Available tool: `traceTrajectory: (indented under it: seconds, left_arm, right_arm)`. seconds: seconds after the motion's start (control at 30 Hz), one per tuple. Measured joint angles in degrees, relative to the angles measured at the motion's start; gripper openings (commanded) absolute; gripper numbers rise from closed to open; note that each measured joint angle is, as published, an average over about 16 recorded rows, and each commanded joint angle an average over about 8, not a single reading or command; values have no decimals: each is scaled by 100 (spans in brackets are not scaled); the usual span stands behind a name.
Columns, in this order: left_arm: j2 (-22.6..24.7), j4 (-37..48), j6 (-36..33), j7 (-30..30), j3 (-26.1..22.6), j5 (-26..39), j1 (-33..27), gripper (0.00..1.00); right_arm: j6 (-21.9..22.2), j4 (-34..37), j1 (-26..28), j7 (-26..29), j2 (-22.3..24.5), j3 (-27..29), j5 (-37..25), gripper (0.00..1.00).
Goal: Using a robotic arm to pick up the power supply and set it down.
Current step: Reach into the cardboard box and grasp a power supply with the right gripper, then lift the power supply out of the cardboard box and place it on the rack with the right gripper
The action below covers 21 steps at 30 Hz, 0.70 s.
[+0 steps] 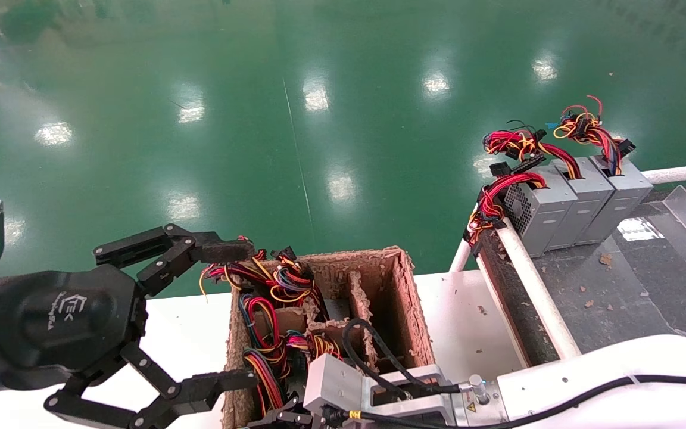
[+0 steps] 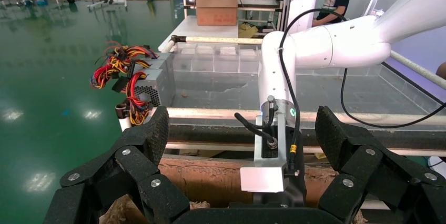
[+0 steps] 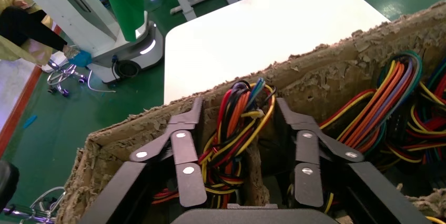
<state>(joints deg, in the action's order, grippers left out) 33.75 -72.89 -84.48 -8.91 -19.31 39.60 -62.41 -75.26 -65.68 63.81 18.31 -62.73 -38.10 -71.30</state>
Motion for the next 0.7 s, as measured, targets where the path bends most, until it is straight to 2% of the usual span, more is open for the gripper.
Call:
traceTrajectory:
  seconds: [0.43, 0.7]
  left_arm:
    - [-1, 0, 1, 1, -2, -1, 0, 100]
    - [-1, 0, 1, 1, -3, -2, -1, 100]
  right_arm:
    - [-205, 364, 0, -226, -83, 35, 196, 0]
    - [-344, 352, -33, -345, 32, 208, 520, 0]
